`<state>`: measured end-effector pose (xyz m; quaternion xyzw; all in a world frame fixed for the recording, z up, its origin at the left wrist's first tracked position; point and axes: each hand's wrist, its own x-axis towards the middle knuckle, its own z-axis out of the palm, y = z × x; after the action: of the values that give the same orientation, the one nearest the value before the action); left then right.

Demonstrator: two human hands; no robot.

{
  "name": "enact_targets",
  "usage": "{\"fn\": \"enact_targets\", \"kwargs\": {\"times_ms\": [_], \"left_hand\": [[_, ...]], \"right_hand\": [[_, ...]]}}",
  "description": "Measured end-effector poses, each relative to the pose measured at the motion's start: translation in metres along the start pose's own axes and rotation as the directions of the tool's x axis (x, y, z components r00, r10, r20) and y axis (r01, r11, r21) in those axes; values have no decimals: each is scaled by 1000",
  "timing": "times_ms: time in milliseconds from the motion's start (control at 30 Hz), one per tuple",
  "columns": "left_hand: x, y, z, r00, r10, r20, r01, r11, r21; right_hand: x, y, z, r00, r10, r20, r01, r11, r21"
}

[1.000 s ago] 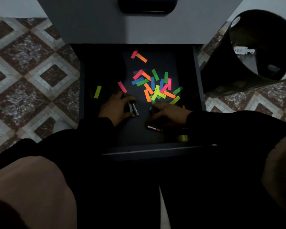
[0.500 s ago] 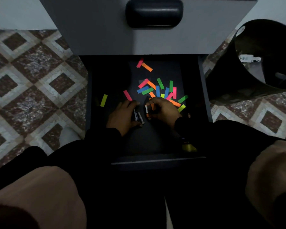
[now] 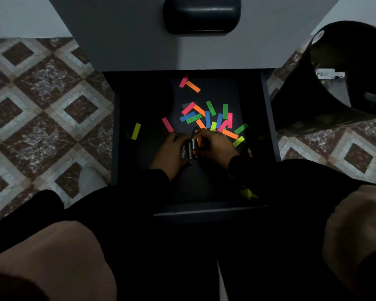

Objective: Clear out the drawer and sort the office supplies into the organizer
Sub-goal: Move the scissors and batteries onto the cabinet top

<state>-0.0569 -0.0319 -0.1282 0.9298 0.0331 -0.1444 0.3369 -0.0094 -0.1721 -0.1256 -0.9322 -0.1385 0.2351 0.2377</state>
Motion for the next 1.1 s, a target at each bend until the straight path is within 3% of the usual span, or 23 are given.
{"fn": "enact_targets", "kwargs": {"times_ms": [333,433,567,733,900,1000,1100], "left_hand": [[7,3,5,999,36,19,-37,998,51],[8,2,5,999,39,-8,-38,998,39],[7,-3,5,999,51,-17,-51,999,-1],[4,-5,0,999,28,-31,-28,999,23],[3,-10,-3,999,-34,-16,35,999,38],[2,-11,-5,999,-42,-18,43,998,46],[3,-10,-5,999,-39,-21,41,997,60]], "right_hand": [[-15,-2,-20,989,13,150,-41,983,181],[-30,0,-23,992,61,107,-86,964,253],[-51,-9,-13,981,194,1,-191,962,198],[-60,-22,-2,868,494,44,-488,834,260],[-58,-11,0,771,635,51,-619,728,294],[-55,-10,1,776,628,56,-614,733,293],[-56,-14,6,836,548,8,-527,801,285]]}}
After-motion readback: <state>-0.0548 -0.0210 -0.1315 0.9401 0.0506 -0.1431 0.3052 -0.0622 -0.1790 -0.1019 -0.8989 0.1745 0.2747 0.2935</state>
